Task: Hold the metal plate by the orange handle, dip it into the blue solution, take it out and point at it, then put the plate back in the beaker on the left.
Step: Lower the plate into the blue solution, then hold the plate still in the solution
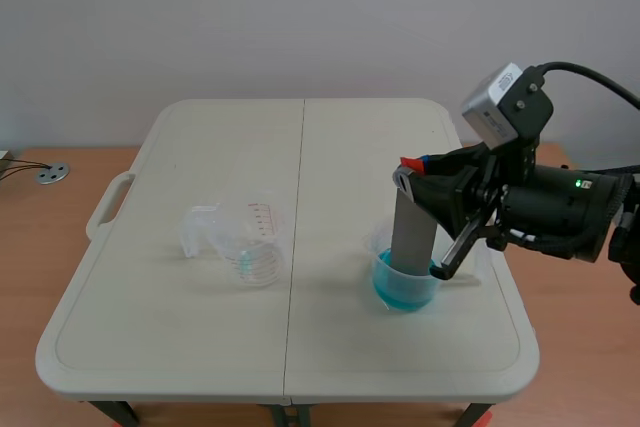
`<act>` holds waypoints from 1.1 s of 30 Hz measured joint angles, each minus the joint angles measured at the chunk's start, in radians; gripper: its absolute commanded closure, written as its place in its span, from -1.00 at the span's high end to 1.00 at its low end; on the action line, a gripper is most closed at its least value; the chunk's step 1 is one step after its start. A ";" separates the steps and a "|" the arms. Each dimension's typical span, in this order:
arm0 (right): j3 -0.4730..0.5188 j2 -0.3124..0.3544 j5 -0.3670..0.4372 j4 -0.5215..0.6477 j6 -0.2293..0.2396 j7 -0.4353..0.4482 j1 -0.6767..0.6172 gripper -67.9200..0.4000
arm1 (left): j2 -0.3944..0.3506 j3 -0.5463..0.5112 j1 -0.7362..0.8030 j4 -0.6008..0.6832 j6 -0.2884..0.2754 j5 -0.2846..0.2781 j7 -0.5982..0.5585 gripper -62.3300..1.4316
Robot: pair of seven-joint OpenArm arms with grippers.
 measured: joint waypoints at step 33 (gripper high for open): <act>0.000 -0.011 -0.032 -0.007 -0.007 0.007 0.005 -0.95 | 0.000 0.007 0.000 0.000 0.003 -0.003 0.000 -0.89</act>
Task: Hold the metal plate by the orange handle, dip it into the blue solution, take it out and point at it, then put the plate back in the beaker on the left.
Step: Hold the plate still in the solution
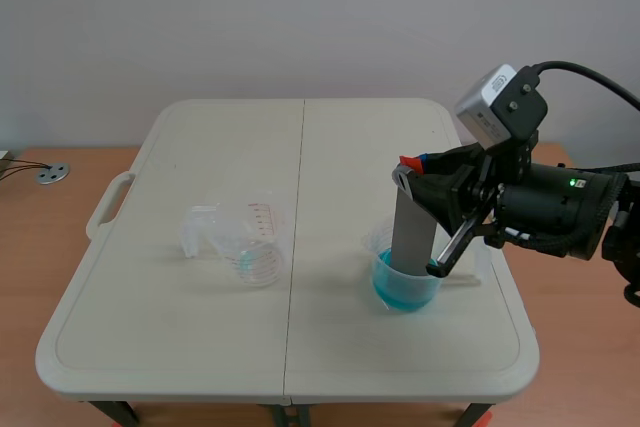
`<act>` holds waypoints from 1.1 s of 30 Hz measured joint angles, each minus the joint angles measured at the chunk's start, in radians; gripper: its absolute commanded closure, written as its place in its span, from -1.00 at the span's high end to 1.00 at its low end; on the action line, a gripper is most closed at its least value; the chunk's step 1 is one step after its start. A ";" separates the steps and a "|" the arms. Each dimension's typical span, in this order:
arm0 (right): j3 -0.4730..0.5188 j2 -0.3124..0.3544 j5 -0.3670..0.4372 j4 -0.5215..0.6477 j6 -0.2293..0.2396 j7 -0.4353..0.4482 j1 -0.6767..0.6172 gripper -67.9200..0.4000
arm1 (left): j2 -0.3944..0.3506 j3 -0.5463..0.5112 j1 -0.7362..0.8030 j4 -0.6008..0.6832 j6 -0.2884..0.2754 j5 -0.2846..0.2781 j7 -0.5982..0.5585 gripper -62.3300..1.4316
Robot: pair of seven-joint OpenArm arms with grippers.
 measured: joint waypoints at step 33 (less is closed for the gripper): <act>0.000 0.000 -0.003 0.000 0.000 0.014 0.000 -0.95 | 0.000 0.000 0.000 0.000 0.000 0.000 0.000 -0.89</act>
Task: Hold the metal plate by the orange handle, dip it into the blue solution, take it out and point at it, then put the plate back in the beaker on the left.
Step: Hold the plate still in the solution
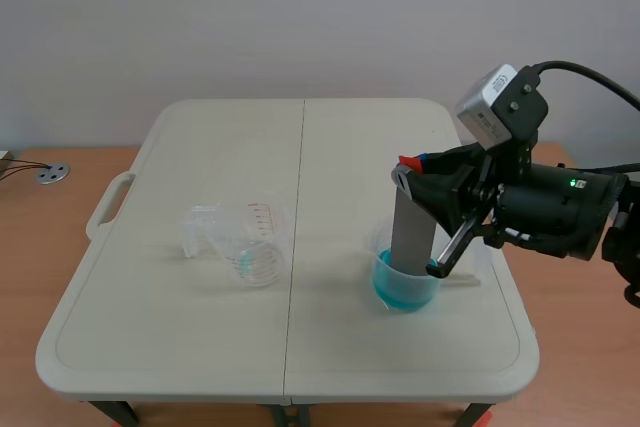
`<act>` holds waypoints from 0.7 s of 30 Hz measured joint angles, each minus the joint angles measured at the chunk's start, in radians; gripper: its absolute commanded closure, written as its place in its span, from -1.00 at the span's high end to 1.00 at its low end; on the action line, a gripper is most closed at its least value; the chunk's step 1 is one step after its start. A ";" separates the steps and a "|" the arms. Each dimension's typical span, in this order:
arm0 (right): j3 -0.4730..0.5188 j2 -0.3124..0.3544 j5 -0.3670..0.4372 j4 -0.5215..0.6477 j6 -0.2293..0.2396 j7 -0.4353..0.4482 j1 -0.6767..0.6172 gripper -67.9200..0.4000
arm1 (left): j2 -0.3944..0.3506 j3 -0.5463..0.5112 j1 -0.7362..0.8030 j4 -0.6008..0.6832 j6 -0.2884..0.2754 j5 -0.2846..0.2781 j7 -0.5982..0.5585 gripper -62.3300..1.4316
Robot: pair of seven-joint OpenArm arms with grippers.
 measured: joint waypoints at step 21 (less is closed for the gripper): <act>0.113 0.042 -0.003 0.200 0.062 0.001 -0.088 -0.95 | 0.000 0.000 0.000 0.000 0.000 0.000 0.000 -0.89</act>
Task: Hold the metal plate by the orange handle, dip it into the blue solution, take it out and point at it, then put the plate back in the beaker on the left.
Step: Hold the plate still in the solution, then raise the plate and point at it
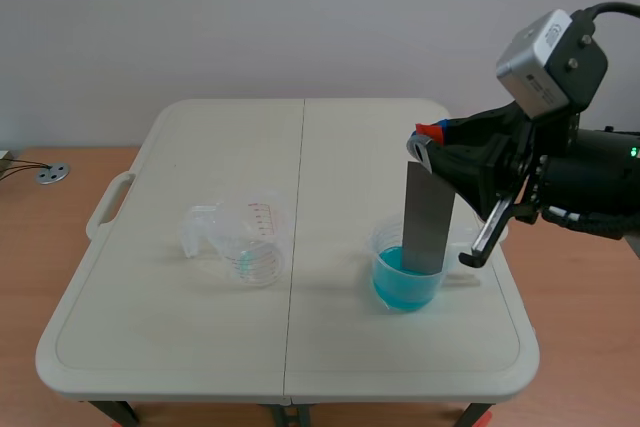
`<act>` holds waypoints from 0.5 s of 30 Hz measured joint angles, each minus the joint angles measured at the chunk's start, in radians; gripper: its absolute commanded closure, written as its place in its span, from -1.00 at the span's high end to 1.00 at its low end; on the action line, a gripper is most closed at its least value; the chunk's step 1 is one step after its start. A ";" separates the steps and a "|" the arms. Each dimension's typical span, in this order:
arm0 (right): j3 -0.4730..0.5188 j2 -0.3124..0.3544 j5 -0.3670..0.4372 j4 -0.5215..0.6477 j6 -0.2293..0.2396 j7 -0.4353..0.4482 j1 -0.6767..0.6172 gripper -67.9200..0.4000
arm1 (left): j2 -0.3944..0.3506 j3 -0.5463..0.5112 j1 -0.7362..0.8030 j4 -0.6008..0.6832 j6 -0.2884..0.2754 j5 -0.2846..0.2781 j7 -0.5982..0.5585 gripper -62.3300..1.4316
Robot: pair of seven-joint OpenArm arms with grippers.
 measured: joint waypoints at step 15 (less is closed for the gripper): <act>0.111 0.006 0.004 0.169 0.000 -0.001 -0.058 -0.95 | -0.006 -0.069 -0.105 0.001 0.004 0.001 0.001 -0.89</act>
